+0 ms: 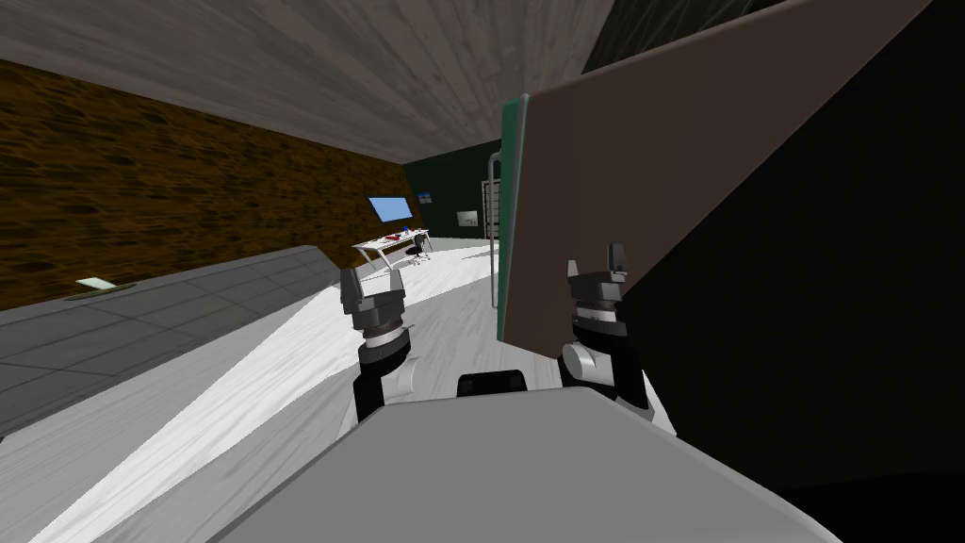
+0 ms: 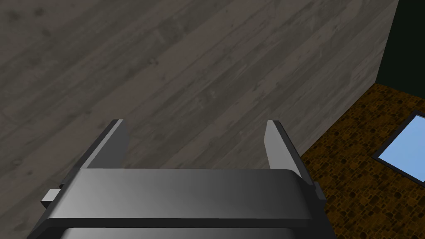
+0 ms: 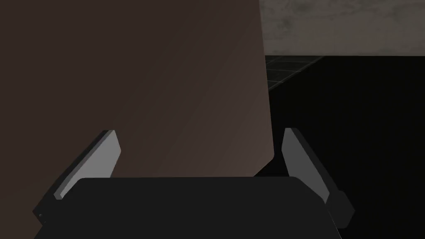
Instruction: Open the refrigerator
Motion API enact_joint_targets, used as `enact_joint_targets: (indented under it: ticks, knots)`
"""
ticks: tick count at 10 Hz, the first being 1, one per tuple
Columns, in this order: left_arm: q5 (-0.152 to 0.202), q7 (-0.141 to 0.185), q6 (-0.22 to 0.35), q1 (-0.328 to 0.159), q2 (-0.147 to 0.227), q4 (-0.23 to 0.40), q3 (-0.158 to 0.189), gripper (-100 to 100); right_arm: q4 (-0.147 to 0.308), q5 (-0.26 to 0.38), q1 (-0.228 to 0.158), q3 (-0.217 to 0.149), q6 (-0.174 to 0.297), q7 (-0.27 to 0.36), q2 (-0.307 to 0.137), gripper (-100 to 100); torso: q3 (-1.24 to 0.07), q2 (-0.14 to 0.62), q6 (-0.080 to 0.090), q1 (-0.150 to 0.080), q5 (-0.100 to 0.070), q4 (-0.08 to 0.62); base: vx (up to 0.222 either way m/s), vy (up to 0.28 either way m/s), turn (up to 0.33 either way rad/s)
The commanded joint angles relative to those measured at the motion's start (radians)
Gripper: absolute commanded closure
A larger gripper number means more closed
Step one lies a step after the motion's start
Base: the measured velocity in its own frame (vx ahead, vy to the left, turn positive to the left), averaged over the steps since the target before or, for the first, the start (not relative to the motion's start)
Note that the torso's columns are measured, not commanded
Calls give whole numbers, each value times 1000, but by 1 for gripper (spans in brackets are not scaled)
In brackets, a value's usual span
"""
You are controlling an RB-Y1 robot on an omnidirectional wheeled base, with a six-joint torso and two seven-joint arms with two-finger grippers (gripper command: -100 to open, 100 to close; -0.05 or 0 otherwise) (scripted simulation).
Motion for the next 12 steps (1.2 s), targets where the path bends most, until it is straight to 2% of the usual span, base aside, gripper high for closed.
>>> enact_joint_targets:
  ticks: [1, 9, 10, 12]
  knots:
    - [0, 0, 0, 0, 0, 0, 0, 0, 0, 0, 0, 0, 0, 0, 0, 0, -82, 40, 0, 0, 0, 41, 0, 0, 0]
    - [0, 0, 0, 0, 0, 0, 0, 0, 0, 0, 0, 0, 0, 0, 0, 0, -1234, 618, 0, 0, 0, 617, 0, 0, 0]
    - [0, 0, 0, 0, 0, 0, 0, 0, 11, 5, 5, -11, 0, 5, -45, -100, -1382, 691, 0, 0, 0, 691, 16, 8, -62]
    - [0, 0, 0, 0, 0, 0, 0, 0, 37, 18, 15, -37, -1, 17, -108, -100, -1471, 733, 0, 1, 0, 734, 38, 31, -107]
